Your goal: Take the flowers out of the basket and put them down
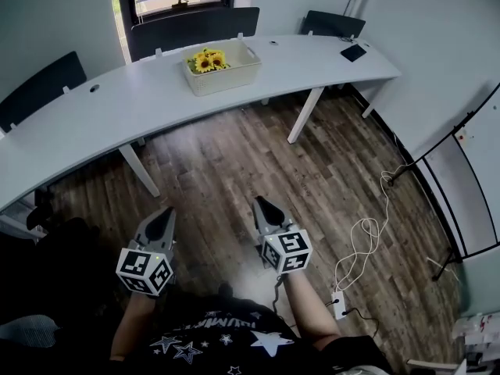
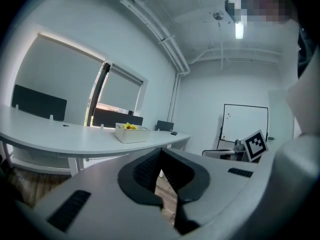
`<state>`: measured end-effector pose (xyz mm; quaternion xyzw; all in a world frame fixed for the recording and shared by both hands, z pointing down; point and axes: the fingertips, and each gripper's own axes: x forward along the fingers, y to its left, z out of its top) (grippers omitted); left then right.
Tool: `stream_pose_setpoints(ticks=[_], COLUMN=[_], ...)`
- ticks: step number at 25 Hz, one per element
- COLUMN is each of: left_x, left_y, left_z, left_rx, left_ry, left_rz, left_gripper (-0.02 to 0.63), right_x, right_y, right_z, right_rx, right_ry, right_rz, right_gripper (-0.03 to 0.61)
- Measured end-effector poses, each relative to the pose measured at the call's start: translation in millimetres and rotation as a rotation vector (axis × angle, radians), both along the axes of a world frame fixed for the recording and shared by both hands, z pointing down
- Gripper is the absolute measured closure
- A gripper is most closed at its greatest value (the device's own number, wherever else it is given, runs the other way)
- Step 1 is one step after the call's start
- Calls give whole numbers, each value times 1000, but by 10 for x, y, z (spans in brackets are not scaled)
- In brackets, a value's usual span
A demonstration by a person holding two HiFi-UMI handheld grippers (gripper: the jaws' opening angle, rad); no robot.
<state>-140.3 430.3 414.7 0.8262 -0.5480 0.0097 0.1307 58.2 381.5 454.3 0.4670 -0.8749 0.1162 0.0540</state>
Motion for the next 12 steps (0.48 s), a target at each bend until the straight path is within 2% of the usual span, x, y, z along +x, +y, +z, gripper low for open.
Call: stream_pose_setpoints(ticks=[5,12], left_x=[95,71], left_y=[-159,-574], left_z=[57,74], left_rx=[-28,-10], left_ry=[-8,-15], left_rz=[0,14], left_gripper=[604,604], right_x=[52,-127], right_y=[-159,-479], right_z=[-21,-16], right_rx=[13,15], right_ry=[4,1], right_rz=[-7,-31], right_gripper=[575,575])
